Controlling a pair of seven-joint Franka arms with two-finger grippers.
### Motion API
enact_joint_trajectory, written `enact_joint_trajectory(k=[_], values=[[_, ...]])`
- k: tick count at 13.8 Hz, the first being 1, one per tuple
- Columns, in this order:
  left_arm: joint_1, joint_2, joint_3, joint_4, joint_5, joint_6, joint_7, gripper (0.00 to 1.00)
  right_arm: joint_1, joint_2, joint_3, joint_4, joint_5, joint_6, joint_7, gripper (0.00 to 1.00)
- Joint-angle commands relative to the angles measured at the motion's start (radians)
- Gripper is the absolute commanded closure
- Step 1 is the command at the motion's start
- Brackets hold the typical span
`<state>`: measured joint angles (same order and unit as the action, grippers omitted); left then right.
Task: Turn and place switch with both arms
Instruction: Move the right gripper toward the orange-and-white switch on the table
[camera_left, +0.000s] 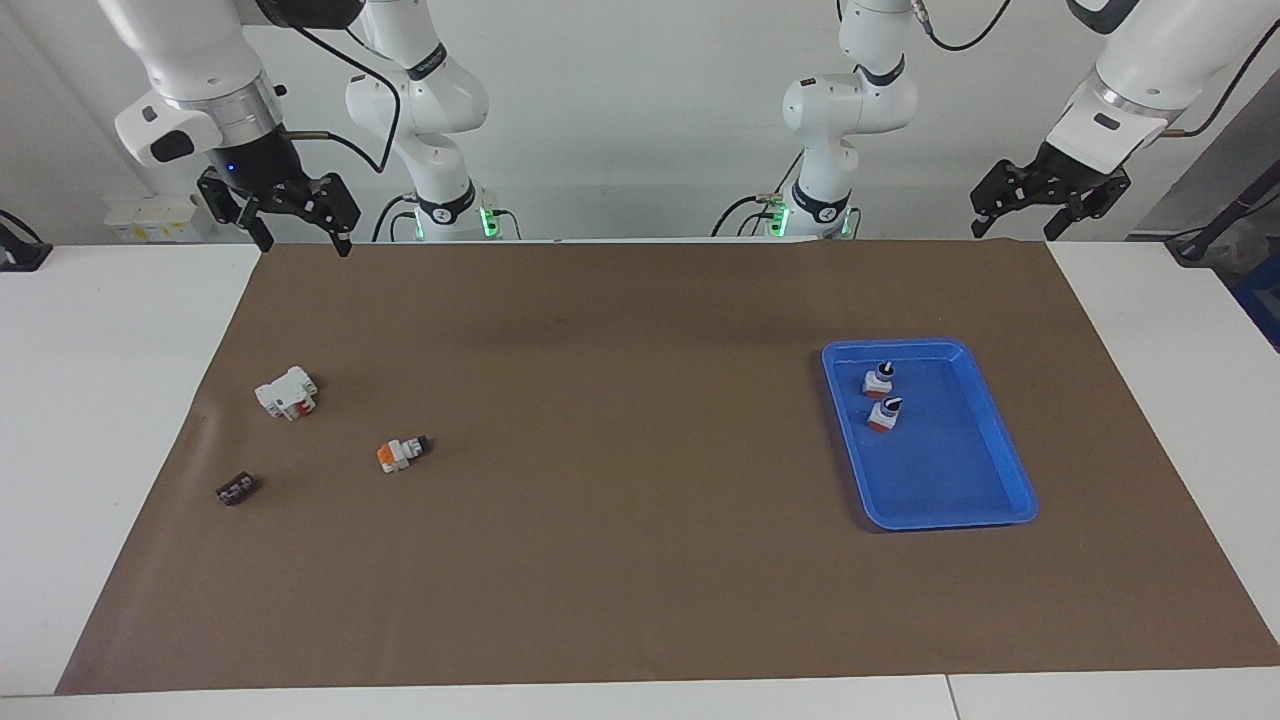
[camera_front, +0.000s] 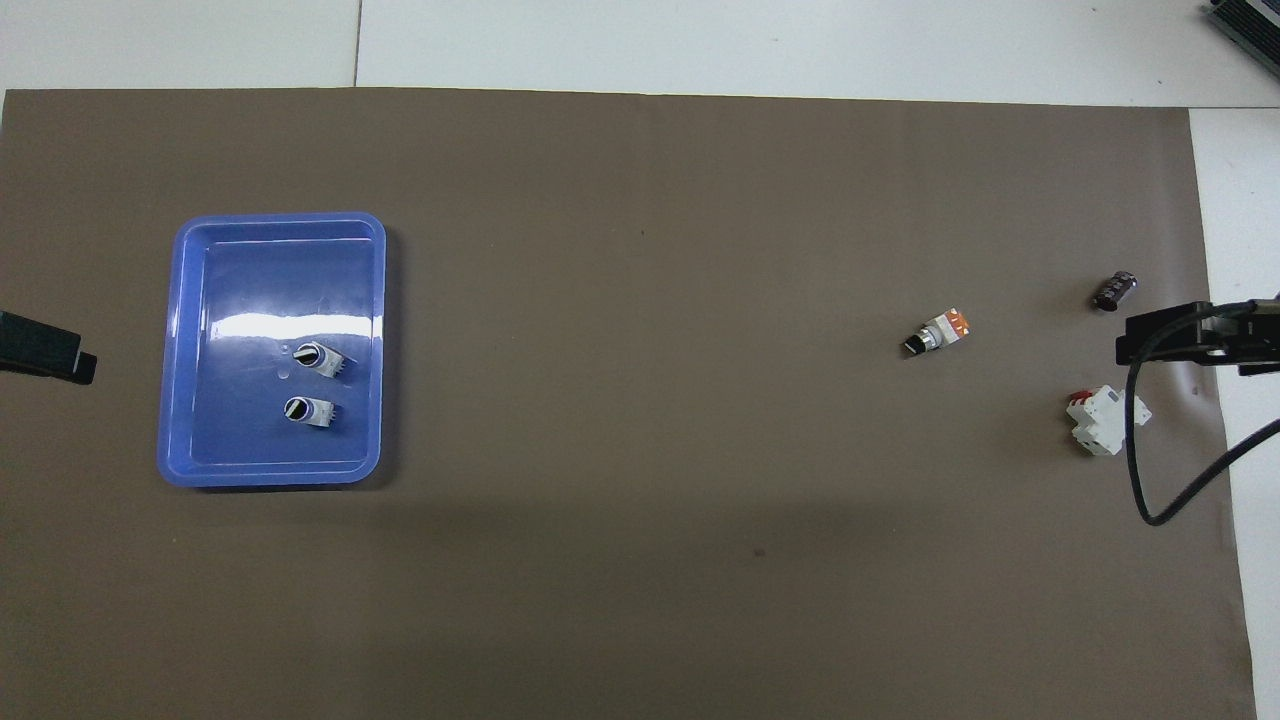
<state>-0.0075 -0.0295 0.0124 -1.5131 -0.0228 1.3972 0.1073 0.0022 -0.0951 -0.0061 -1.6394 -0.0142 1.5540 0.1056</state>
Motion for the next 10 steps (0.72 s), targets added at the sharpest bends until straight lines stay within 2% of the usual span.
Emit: enact_joint_trajectory(k=[1,5,8,10], values=[[0.009,-0.026,-0.005,-0.029,-0.003,0.000,-0.011,0.00,-0.014,-0.012,0.008,-0.022,-0.003,0.021,0.020,0.00],[0.009,-0.026,-0.005,-0.029,-0.003,0.000,-0.011,0.00,-0.013,-0.015,0.008,-0.026,-0.001,0.018,0.121,0.00],[0.009,-0.026,-0.005,-0.029,-0.002,0.000,-0.011,0.00,-0.005,-0.051,0.009,-0.129,0.008,0.148,0.124,0.00],[0.009,-0.026,-0.005,-0.029,-0.003,0.000,-0.011,0.00,-0.013,-0.040,0.008,-0.186,0.002,0.219,0.140,0.00]])
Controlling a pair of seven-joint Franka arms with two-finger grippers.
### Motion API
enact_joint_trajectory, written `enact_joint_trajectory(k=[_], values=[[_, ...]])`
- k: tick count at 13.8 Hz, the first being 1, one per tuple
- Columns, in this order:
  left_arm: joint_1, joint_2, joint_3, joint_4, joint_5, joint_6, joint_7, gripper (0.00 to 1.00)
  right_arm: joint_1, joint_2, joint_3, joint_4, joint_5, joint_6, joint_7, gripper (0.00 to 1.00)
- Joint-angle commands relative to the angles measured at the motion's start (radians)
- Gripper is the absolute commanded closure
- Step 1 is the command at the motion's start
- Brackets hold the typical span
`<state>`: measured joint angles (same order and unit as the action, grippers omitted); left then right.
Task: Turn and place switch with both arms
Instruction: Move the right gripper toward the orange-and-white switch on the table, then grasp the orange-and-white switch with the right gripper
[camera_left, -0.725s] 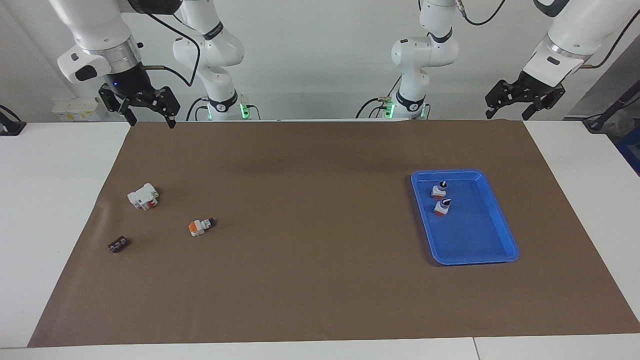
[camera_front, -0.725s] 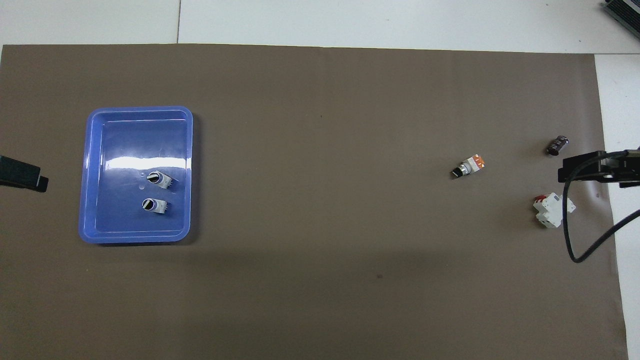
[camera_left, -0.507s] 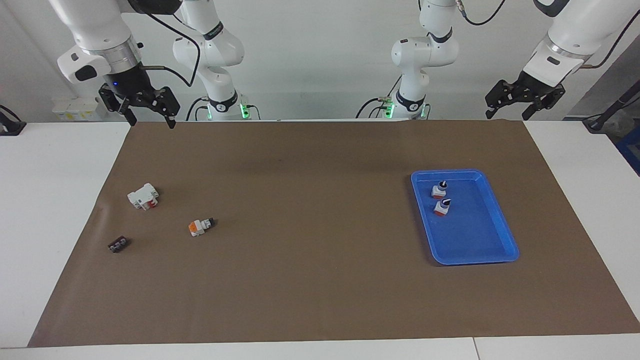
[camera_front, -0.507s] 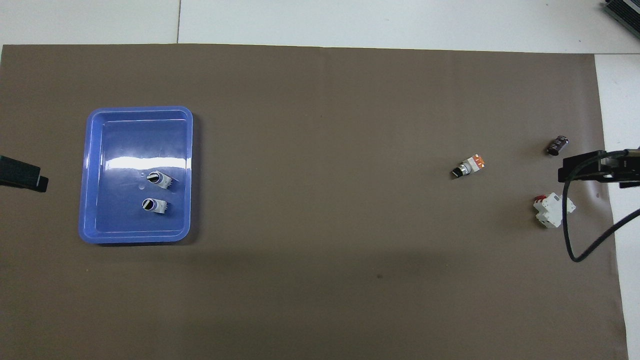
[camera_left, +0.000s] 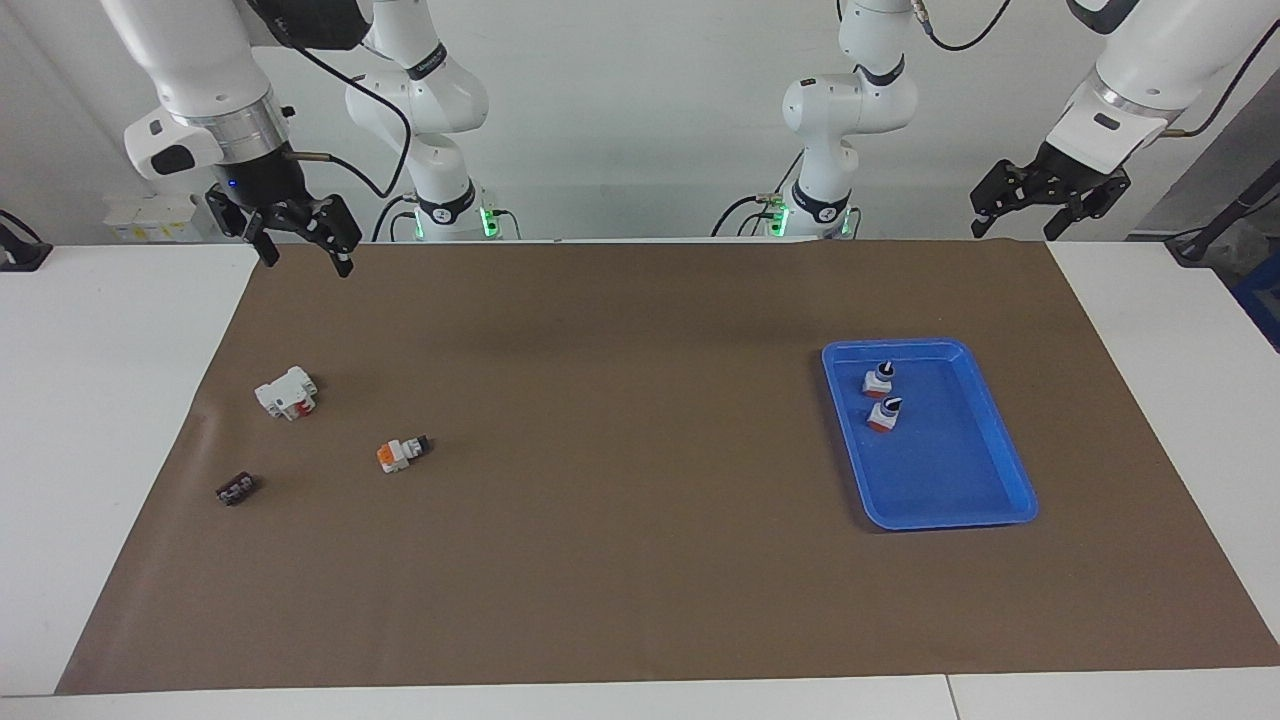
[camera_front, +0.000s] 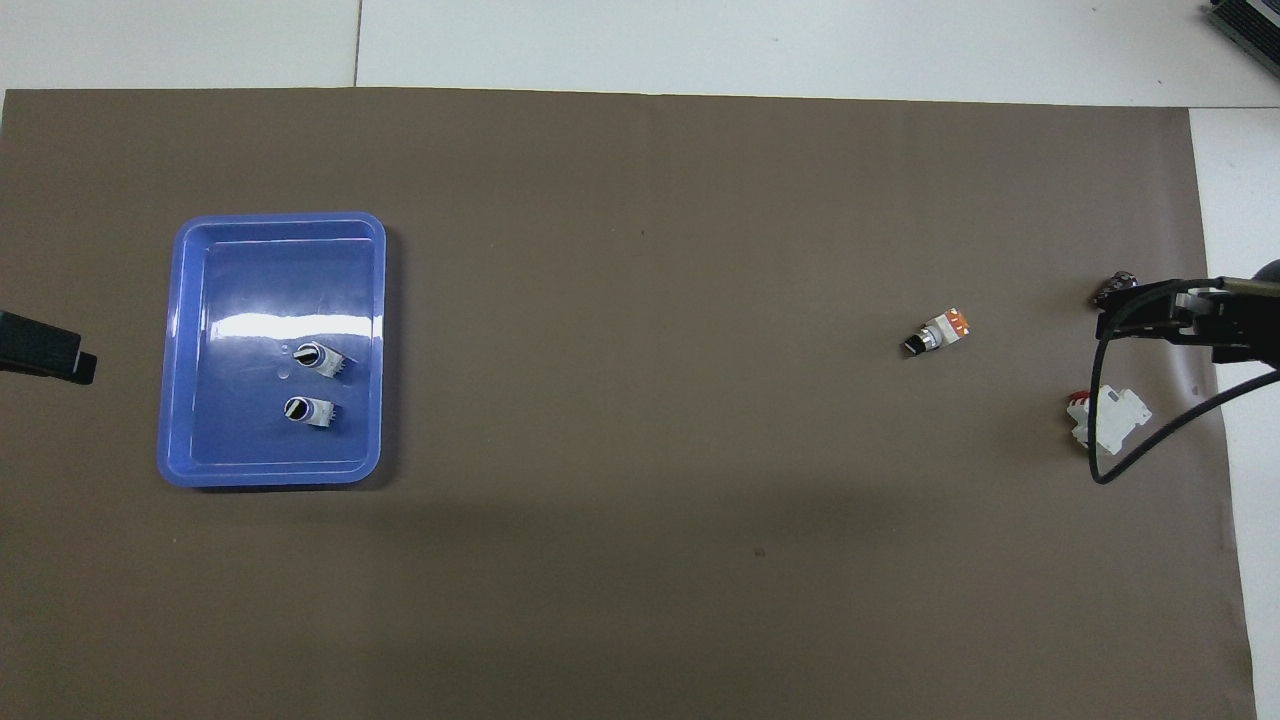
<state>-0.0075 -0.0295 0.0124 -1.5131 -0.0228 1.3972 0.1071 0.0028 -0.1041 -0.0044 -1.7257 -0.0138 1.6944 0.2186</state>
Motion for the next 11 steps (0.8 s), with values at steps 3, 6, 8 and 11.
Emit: enact_joint_trajectory(k=[3,6,8,11], values=[[0.009,-0.026,-0.005,-0.029,-0.003,0.000,-0.010,0.00,-0.006,0.004,0.006,-0.221,0.002,0.330,0.088,0.00],[0.009,-0.027,-0.005,-0.029,-0.002,0.000,-0.010,0.00,-0.007,0.183,0.006,-0.219,0.000,0.496,0.198,0.00],[0.009,-0.026,-0.005,-0.029,-0.002,0.000,-0.010,0.00,-0.012,0.280,0.006,-0.230,0.000,0.609,0.305,0.00],[0.009,-0.026,-0.005,-0.030,-0.002,0.000,-0.010,0.00,-0.001,0.333,0.007,-0.299,0.002,0.715,0.513,0.01]])
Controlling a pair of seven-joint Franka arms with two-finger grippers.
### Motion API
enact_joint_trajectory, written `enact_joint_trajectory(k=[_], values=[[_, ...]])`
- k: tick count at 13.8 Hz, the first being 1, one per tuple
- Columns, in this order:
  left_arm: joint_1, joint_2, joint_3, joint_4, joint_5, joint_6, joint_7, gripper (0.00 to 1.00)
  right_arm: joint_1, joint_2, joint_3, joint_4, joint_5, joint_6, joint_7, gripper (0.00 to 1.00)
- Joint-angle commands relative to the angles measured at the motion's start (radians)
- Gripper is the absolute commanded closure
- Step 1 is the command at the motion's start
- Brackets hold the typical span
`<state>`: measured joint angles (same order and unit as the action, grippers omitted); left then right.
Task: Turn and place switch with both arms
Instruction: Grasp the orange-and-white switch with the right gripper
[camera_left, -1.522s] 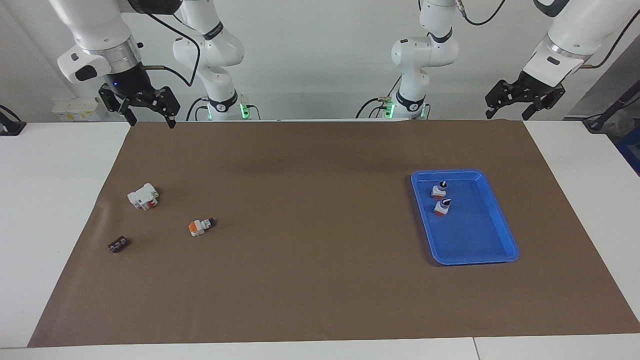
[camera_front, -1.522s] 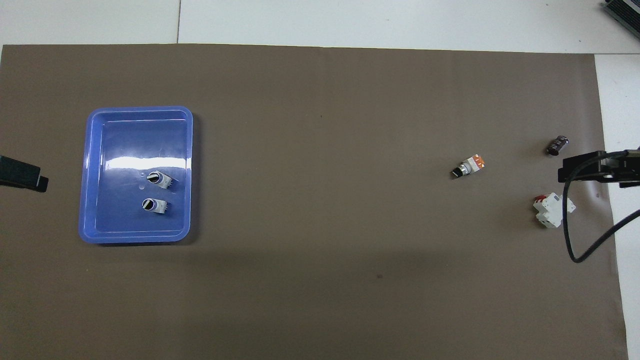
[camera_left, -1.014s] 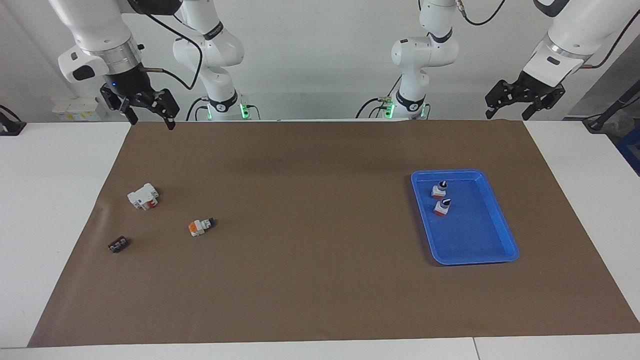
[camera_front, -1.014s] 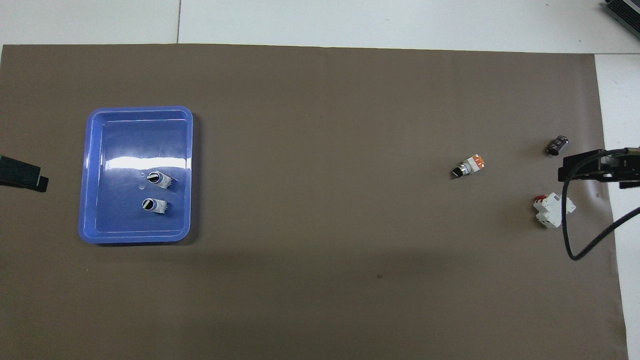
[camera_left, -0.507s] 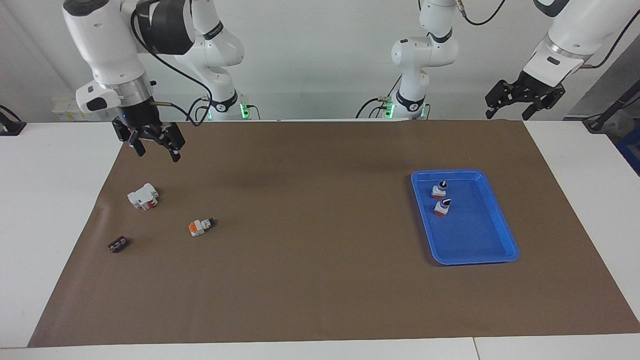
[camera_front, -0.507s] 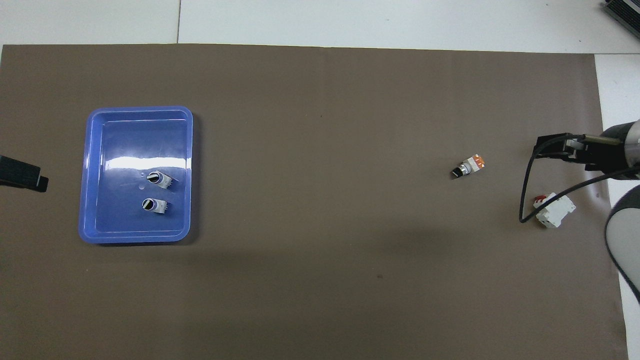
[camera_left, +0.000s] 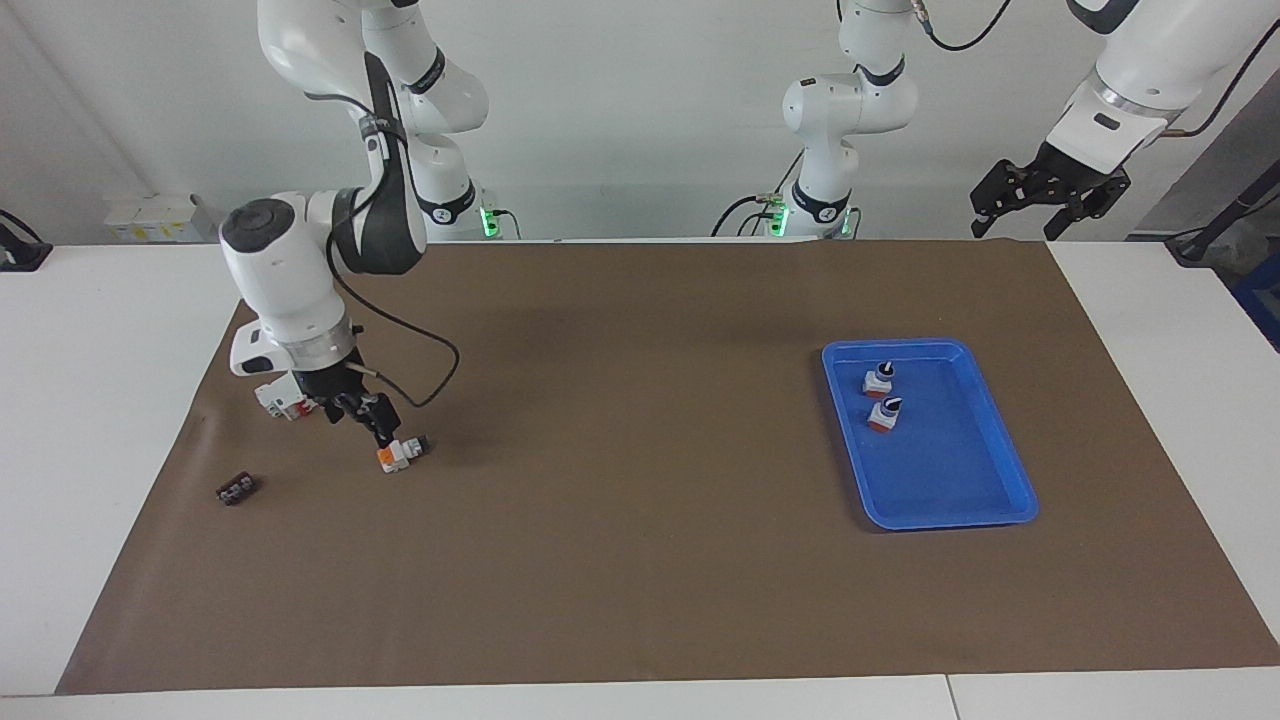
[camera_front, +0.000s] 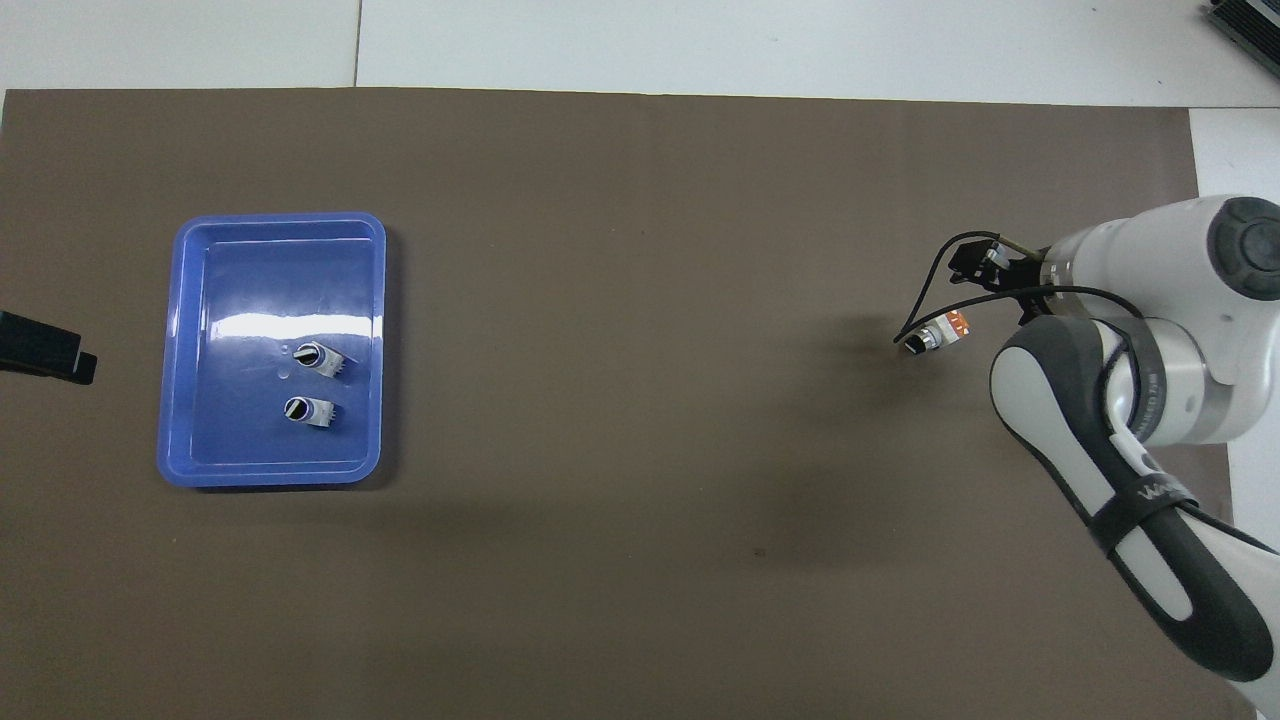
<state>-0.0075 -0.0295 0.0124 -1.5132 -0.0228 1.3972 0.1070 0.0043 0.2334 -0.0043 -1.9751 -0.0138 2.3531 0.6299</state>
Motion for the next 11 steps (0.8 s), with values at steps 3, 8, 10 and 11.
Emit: enact_joint_trajectory(k=[3,8,10,11], values=[[0.009,-0.026,-0.005,-0.028,-0.003,0.000,-0.010,0.00,0.003,0.004,0.007,-0.135,0.002,0.120,0.177,0.01],[0.009,-0.026,-0.005,-0.028,-0.002,0.002,-0.010,0.00,-0.013,0.030,0.007,-0.166,0.006,0.129,0.203,0.15],[0.009,-0.026,-0.005,-0.028,-0.002,0.002,-0.010,0.00,-0.014,0.052,0.007,-0.160,0.009,0.173,0.200,0.38],[0.009,-0.026,-0.005,-0.028,-0.003,0.002,-0.010,0.00,-0.017,0.052,0.007,-0.157,0.009,0.175,0.198,0.46]])
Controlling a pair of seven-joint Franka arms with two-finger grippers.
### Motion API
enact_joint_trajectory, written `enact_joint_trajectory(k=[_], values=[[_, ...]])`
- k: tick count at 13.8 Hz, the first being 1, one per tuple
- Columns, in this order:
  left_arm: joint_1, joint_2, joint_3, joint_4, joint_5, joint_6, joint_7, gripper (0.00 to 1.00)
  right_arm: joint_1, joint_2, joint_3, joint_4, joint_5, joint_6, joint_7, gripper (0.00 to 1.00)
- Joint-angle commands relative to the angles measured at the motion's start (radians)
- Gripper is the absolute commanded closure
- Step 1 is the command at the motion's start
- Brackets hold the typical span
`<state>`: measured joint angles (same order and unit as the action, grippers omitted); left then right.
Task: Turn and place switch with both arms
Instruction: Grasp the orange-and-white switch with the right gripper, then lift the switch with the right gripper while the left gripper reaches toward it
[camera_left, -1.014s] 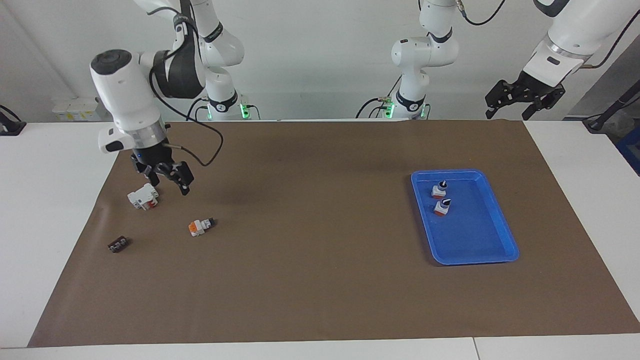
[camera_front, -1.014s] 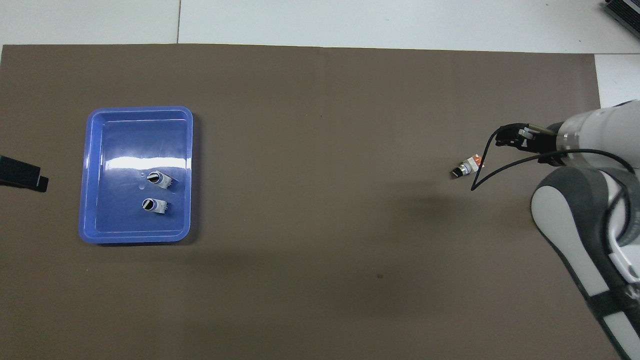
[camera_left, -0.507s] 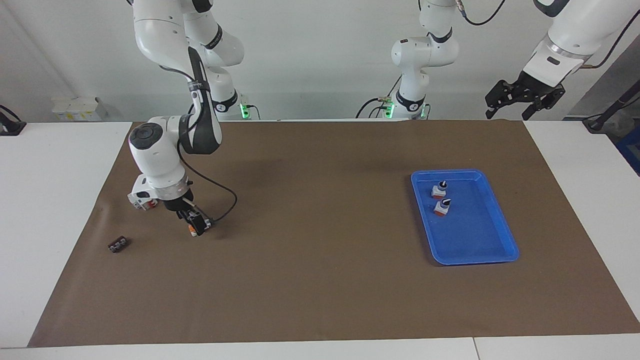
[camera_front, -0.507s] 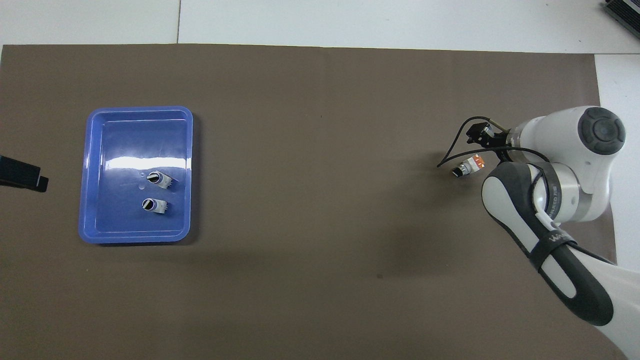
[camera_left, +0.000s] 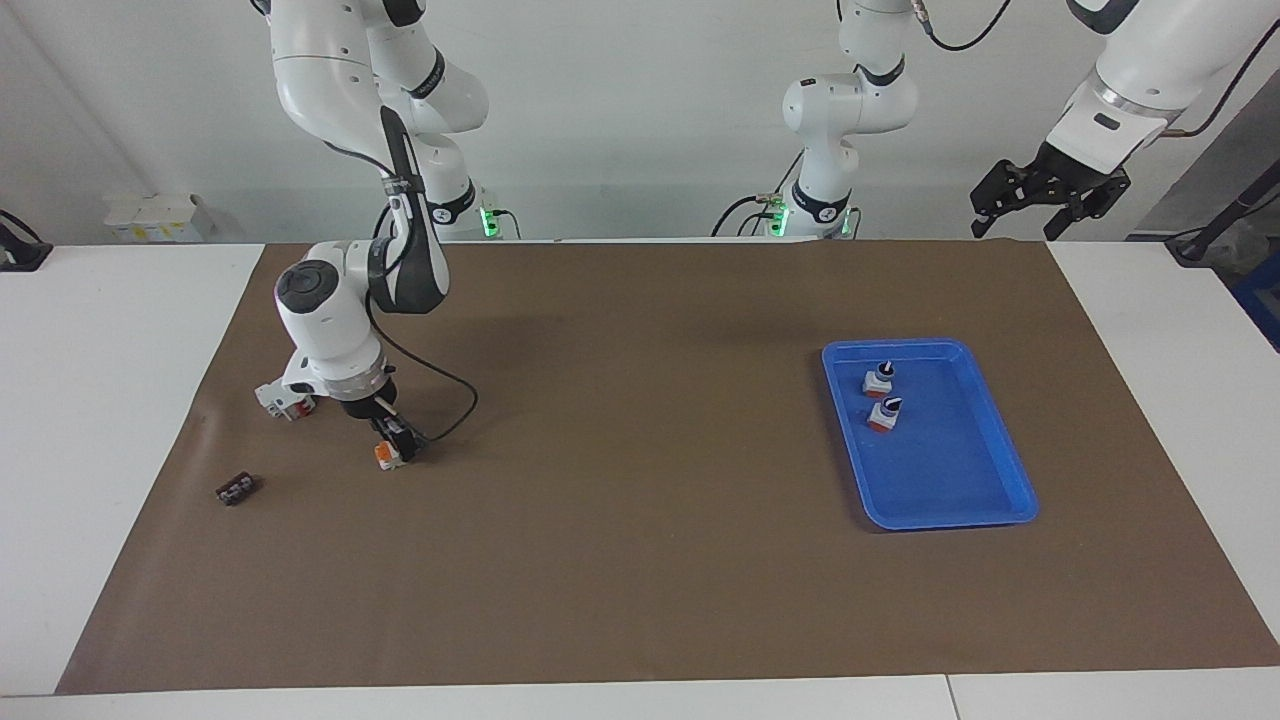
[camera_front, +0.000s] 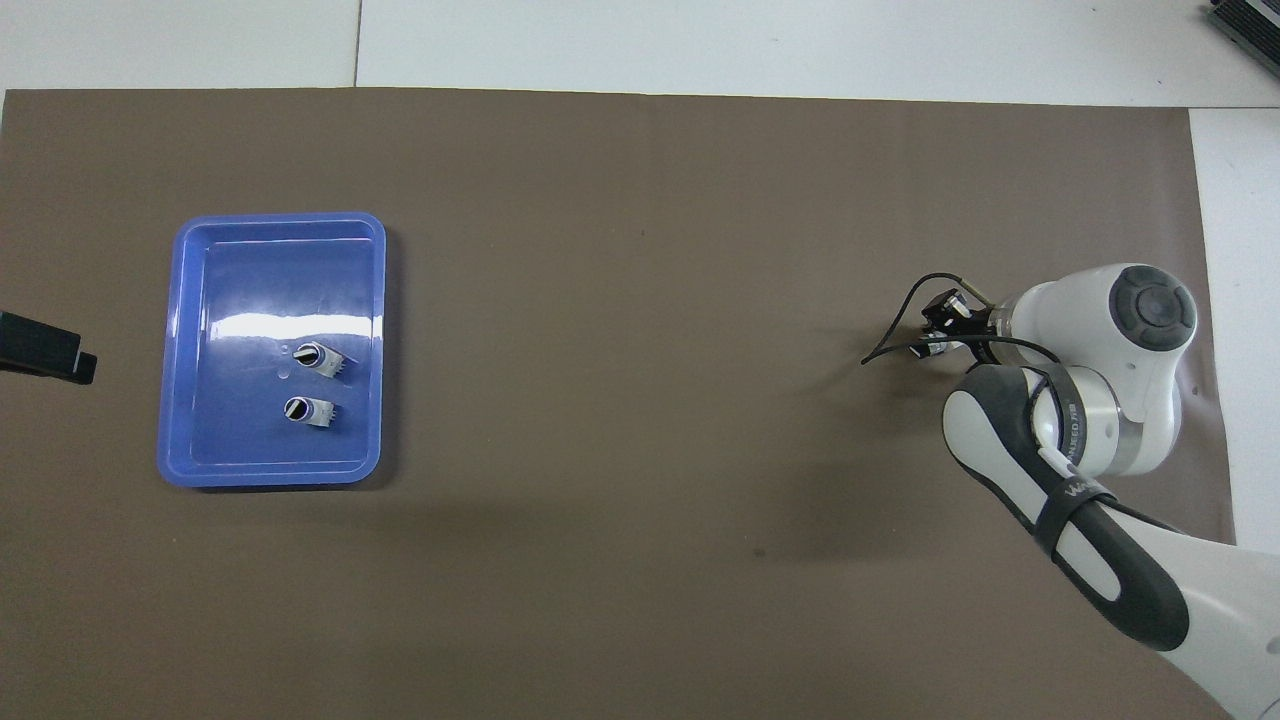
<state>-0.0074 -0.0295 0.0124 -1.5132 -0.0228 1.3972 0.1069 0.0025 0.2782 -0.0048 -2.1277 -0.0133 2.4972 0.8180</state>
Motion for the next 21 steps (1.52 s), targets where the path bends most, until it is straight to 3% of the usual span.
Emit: enact_joint_trajectory(k=[1,2,3,6,8,10,15,19,21], values=[[0.007,-0.026,-0.006,-0.028,-0.003,0.002,-0.010,0.00,-0.018,0.010,0.008,0.003,0.010,0.031,0.007,0.56],[0.007,-0.026,-0.005,-0.028,-0.003,0.002,-0.010,0.00,-0.018,0.015,0.009,0.015,0.012,0.031,0.009,0.71],[0.009,-0.026,-0.005,-0.028,-0.002,0.002,-0.010,0.00,-0.018,0.018,0.009,0.018,0.012,0.031,0.009,1.00],[0.007,-0.026,-0.006,-0.028,-0.003,0.000,-0.010,0.00,-0.012,0.007,0.019,0.087,0.031,-0.099,0.007,1.00],[0.007,-0.027,-0.006,-0.030,-0.003,0.000,-0.013,0.00,0.002,-0.004,0.026,0.177,0.247,-0.237,0.010,1.00],[0.007,-0.027,-0.006,-0.033,-0.003,-0.001,-0.015,0.00,0.014,-0.022,0.032,0.256,0.360,-0.380,0.077,1.00],[-0.008,-0.036,-0.014,-0.050,-0.006,-0.006,-0.012,0.00,0.031,-0.066,0.124,0.422,0.487,-0.681,0.514,1.00],[-0.008,-0.030,-0.029,-0.038,-0.038,-0.021,-0.018,0.02,0.031,-0.174,0.261,0.428,0.532,-0.750,0.898,1.00],[-0.005,-0.023,-0.031,-0.013,-0.151,-0.049,-0.090,0.02,0.034,-0.174,0.289,0.463,0.637,-0.732,1.031,1.00]])
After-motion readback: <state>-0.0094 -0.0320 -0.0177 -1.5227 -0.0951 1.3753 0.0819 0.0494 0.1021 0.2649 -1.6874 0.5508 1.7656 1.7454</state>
